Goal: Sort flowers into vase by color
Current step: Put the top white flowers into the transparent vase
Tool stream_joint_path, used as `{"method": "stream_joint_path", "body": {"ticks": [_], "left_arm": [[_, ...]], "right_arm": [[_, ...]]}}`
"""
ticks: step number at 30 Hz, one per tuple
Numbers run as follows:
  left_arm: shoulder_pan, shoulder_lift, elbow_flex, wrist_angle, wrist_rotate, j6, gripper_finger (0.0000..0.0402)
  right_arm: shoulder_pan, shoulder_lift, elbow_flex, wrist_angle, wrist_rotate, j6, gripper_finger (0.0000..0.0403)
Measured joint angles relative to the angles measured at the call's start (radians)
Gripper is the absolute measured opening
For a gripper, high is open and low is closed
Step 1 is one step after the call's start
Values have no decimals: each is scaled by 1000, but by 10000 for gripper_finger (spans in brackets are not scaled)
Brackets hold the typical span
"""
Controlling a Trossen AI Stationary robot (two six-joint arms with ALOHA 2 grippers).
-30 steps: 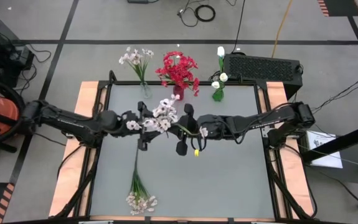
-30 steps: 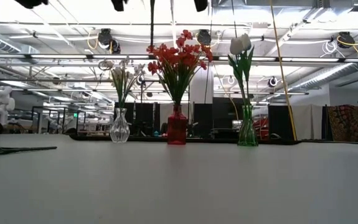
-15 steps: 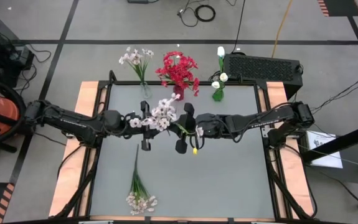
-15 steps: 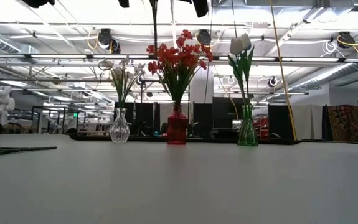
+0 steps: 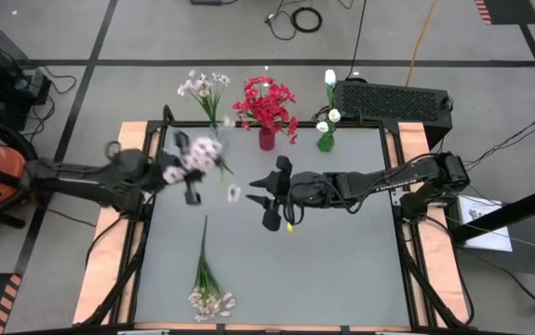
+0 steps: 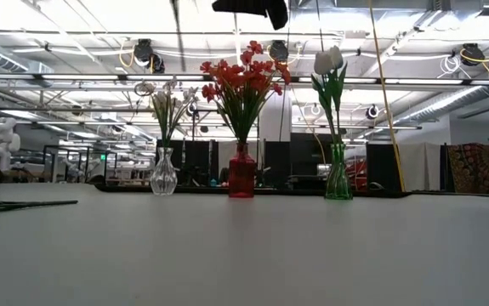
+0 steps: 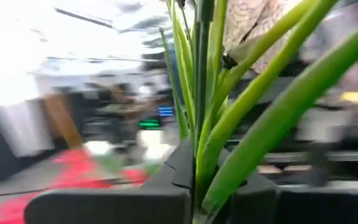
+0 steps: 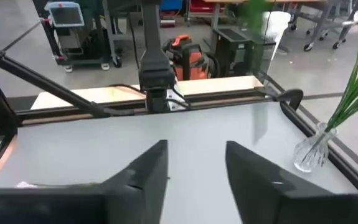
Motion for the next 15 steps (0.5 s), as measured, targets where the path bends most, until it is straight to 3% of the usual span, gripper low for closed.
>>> {"method": "stream_joint_path", "body": {"ticks": [3, 6, 10, 13, 15], "left_arm": [[100, -89, 0, -42, -92, 77, 11], [244, -130, 0, -57, -95, 116, 9], [463, -106, 0, -101, 38, 45, 8], [619, -32, 0, -112, 206, -20, 7], [700, 29, 1, -121, 259, -41, 7]], "right_arm": [[0, 0, 0, -17, 0, 4, 171], [-3, 0, 0, -25, -1, 4, 184], [-15, 0, 0, -31, -2, 4, 187], [-26, 0, 0, -41, -2, 4, 185], [-33, 0, 0, -47, -2, 4, 185]]}}
